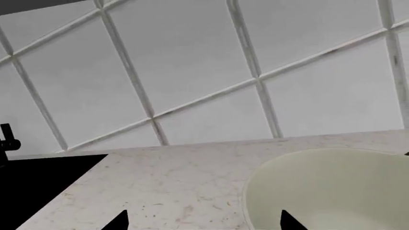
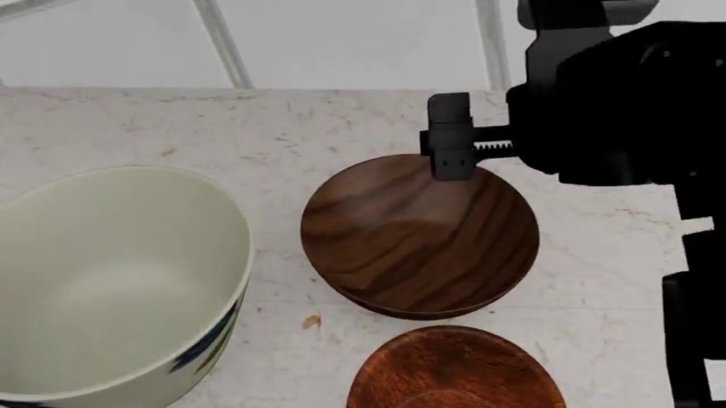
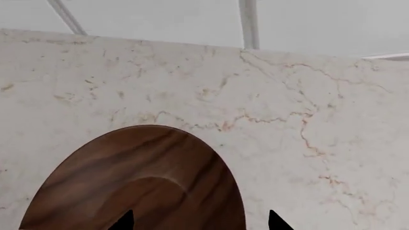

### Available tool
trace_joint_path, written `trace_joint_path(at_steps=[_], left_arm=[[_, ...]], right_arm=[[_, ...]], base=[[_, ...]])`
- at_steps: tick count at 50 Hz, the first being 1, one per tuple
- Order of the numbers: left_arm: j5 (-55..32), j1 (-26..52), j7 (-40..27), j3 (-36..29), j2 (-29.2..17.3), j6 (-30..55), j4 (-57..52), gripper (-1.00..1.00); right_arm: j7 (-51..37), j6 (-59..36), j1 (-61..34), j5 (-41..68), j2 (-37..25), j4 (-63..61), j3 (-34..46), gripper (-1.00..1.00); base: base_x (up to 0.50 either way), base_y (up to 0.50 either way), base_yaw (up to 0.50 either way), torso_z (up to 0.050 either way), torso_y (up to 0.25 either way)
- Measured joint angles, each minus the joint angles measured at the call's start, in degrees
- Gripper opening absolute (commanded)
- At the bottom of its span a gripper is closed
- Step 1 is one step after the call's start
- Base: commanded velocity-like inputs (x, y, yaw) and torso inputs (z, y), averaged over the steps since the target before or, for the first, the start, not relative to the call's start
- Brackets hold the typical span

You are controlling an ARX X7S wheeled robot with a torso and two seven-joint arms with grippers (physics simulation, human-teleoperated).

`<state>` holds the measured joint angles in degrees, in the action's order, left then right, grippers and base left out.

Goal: Stack the bowls from largest to smallest.

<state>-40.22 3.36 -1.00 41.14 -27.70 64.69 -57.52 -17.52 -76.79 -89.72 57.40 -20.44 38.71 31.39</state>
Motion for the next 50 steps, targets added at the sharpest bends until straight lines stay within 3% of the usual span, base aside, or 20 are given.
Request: trace_joint_path(at_steps=[19,35,36,50], left_arm=[[-2.04,-0.97,-1.08,0.06,-1.0,-0.82,-0.06,1.0],[-2.98,-2.09,-2.21,-0.02,-1.98,-1.84,0.07,1.0],[-3.03,-2.16,-2.26,-0.02,-2.02,-1.93,0.11,1.0],[-3.11,-3.01,-3.04,-0.85,-2.51,-3.15,0.86,1.0]], right_arm=[[10.35,11.63,-0.96,-9.03,6.32,23.38,10.35,1.0],[14.85,18.03,1.42,-14.49,10.51,33.5,9.67,1.0],[14.8,18.31,1.56,-14.87,10.63,33.76,9.17,-1.0],[13.29,20.27,1.3,-16.15,9.79,30.3,2.82,-1.0]], base=[[0.0,0.0,0.0,0.0,0.0],[0.0,0.0,0.0,0.0,0.0],[0.0,0.0,0.0,0.0,0.0],[0.0,0.0,0.0,0.0,0.0]])
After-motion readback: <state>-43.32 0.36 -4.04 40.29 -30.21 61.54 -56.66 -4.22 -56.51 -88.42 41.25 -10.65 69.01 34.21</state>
